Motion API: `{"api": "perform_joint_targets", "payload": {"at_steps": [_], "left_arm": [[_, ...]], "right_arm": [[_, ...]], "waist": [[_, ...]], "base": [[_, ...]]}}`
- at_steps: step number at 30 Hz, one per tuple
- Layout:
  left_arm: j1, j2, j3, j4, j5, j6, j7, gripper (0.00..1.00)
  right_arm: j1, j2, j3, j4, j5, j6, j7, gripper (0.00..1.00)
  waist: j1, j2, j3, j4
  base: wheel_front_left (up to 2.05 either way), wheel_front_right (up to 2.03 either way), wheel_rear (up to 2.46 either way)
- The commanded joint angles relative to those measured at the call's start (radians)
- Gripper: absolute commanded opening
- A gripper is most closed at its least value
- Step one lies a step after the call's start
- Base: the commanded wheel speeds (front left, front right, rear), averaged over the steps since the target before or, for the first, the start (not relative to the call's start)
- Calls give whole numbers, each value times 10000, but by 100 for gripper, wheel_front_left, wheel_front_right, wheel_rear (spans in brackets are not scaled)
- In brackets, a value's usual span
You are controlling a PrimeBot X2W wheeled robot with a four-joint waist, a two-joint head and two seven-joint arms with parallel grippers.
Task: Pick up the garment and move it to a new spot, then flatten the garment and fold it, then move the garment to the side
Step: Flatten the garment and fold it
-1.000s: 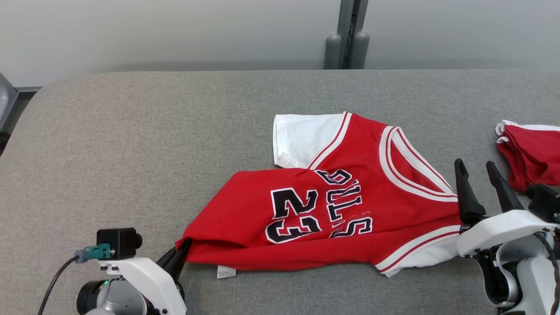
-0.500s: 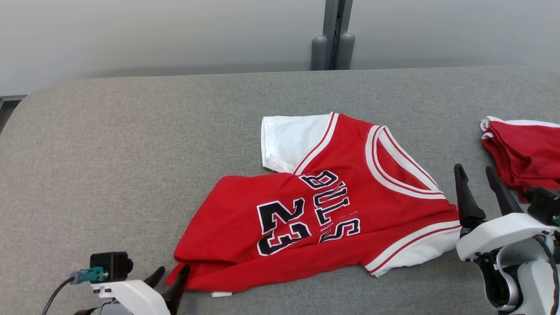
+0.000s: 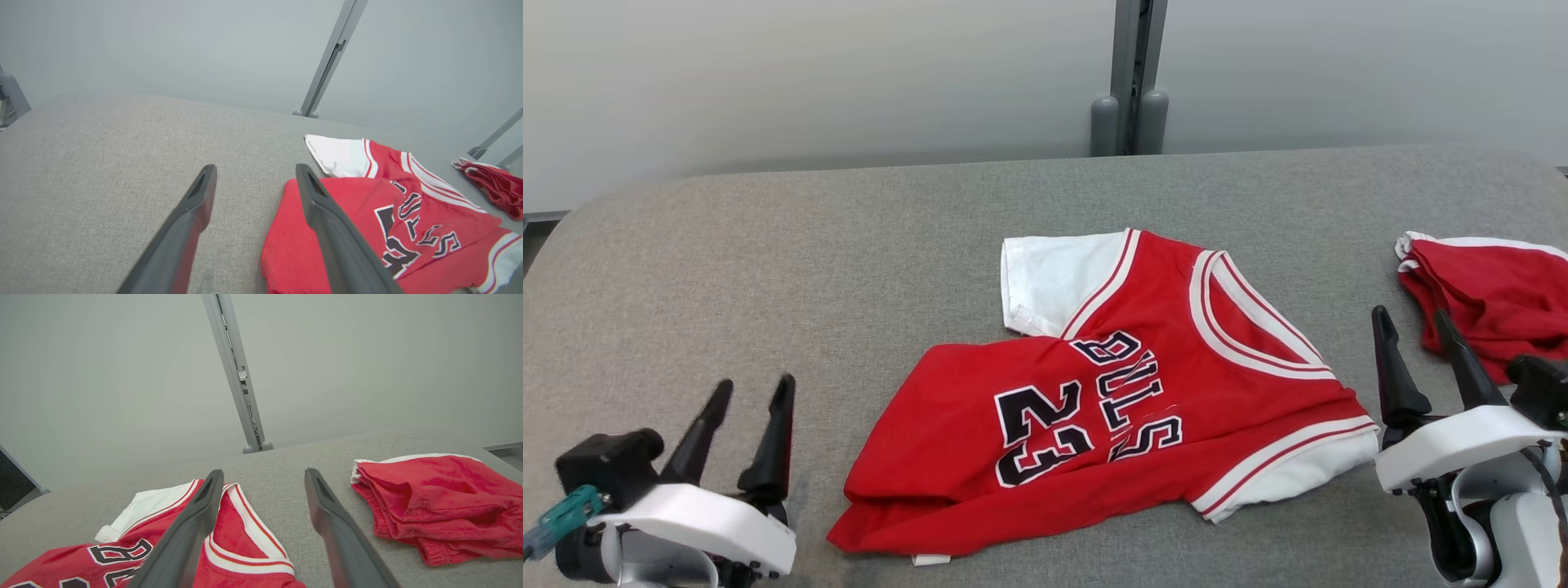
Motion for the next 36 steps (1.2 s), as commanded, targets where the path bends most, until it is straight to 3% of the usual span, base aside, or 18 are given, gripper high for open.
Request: {"api": "perform_joint_targets", "payload": {"at_steps": [1,9,14,20,28,32,36], "left_arm": [[-199,-153,274,-230,222,83,-783,100],[10,-241,580,-563,1108,382,-2363,100],[343,-492,780,-589,1449,457,-2705,100],[325,-730,810,-416,1580,257,-2778,100],[190,-845,786,-219,1665,99,-2790,100],[214,-897,729,-123,1638,52,-2794,100],[90,-912,675,-74,1627,17,-2788,100]], "right_arm": [[152,-164,15,-174,16,2,-176,100],[429,-322,173,-704,135,2,-715,100],[779,-335,217,-792,212,2,-908,100],[895,-524,727,-818,348,2,-592,100],[1395,-1013,1009,-100,863,2,1504,100],[1606,-874,759,279,1246,2,2736,100],[1464,-695,569,502,1419,2,3301,100]], "waist": [[0,0,-112,-76],[0,0,-302,-320],[0,0,-343,-462],[0,0,-241,-522],[0,0,-239,-353],[0,0,-240,-298],[0,0,-165,-248]], "base": [[0,0,0],[0,0,0],[0,0,0],[0,0,0],[0,0,0],[0,0,0],[0,0,0]]}}
